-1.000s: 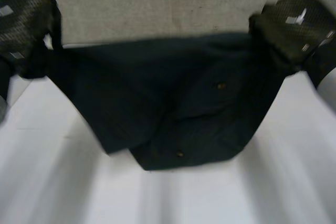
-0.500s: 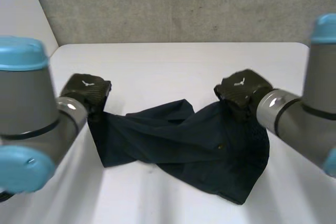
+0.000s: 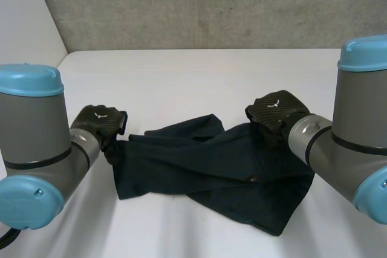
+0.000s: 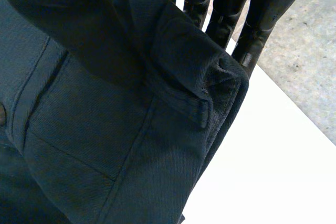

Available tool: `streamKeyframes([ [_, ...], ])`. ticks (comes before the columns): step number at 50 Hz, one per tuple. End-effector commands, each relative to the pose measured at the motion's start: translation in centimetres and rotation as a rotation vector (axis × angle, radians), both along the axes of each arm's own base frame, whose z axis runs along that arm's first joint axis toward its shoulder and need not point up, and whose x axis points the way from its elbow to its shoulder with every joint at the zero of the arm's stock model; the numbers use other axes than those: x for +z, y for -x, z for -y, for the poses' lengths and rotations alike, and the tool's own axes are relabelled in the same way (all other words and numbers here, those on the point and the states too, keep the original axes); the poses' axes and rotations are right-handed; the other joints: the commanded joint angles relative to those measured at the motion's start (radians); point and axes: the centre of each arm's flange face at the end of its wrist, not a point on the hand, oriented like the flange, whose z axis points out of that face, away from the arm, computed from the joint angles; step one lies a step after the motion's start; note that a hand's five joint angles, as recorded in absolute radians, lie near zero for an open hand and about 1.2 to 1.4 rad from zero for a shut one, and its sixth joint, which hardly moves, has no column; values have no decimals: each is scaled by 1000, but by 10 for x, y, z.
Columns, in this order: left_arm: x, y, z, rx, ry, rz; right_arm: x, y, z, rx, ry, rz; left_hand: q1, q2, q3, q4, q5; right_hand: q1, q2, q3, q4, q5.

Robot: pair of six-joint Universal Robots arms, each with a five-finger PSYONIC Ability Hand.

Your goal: Fold the shorts.

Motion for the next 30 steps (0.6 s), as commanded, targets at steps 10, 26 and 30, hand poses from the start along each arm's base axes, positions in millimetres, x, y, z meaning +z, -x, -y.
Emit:
streamKeyframes([
  [10, -42, 19, 33, -64, -117, -61, -9, 3, -11, 9, -30, -18, 290, 297, 292, 297, 300, 432, 219, 215, 205, 237],
  [26, 39, 7, 0, -137, -85, -225, 64, 17, -26, 3, 178, 65, 805, 811, 806, 812, 815, 432, 219, 215, 205, 237],
  [30, 61, 1, -21, -160, -57, -242, 73, 21, -35, 23, 206, 31, 805, 811, 806, 812, 815, 432, 219, 215, 205, 237],
])
